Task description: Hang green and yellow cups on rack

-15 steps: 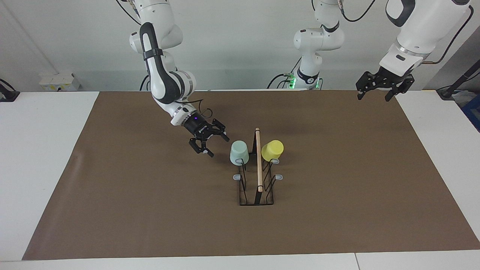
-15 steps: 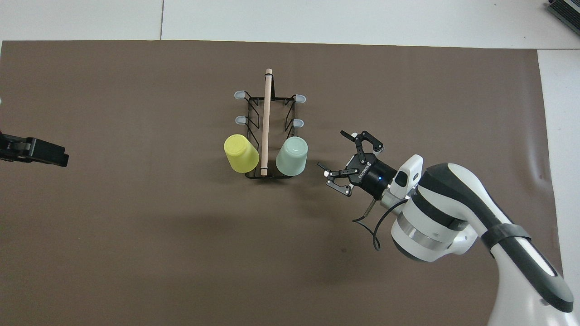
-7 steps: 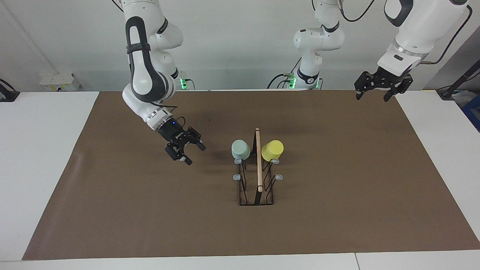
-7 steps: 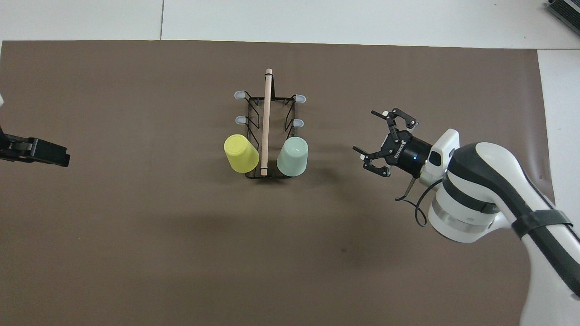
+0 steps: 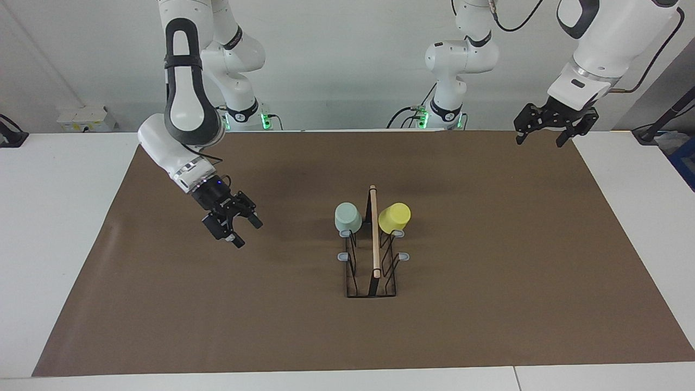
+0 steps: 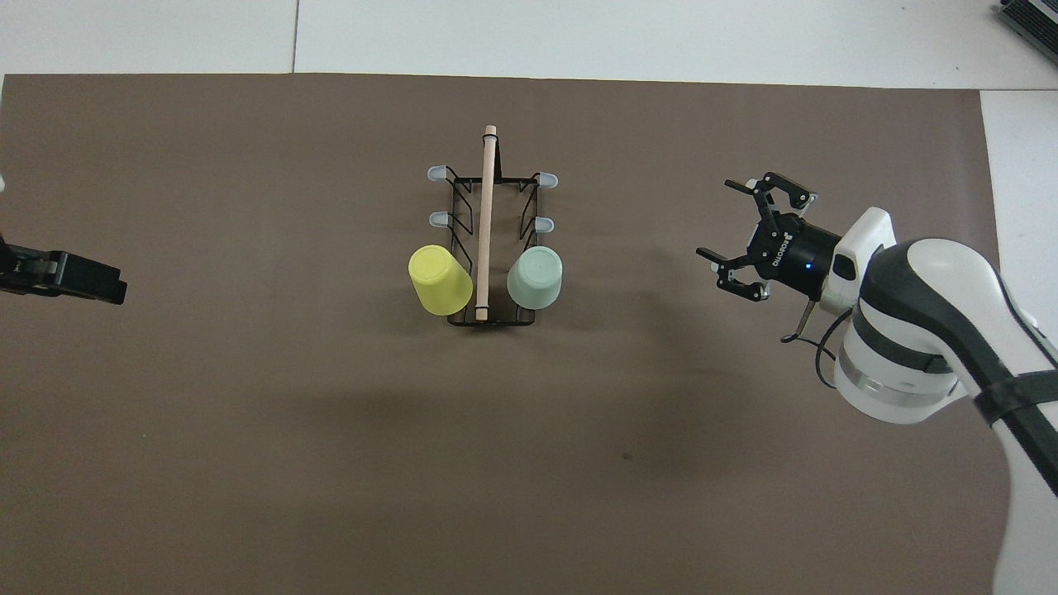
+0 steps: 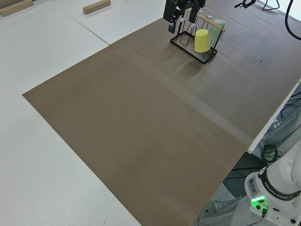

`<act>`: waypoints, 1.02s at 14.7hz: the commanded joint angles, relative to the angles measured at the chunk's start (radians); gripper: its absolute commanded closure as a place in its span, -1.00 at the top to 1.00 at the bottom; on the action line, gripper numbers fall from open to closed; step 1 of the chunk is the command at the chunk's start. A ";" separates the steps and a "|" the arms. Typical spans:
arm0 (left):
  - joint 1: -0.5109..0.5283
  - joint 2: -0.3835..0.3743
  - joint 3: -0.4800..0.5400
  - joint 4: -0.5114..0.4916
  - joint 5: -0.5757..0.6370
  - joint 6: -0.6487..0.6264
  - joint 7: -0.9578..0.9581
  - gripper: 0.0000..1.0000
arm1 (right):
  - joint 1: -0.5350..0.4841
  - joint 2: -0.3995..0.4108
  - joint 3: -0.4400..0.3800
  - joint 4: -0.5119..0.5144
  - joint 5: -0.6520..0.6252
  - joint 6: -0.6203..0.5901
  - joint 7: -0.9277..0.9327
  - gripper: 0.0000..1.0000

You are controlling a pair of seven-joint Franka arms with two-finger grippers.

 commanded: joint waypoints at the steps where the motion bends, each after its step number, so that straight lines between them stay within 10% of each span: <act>1: -0.008 -0.015 0.007 -0.014 -0.004 -0.002 -0.007 1.00 | -0.041 0.014 0.009 0.053 -0.179 -0.056 0.200 1.00; 9: -0.008 -0.015 0.007 -0.014 -0.002 -0.002 -0.007 1.00 | -0.150 -0.002 0.001 0.269 -0.730 -0.429 0.891 1.00; 15: -0.008 -0.015 0.007 -0.014 -0.002 -0.002 -0.007 1.00 | -0.191 -0.019 -0.002 0.327 -0.899 -0.590 1.163 1.00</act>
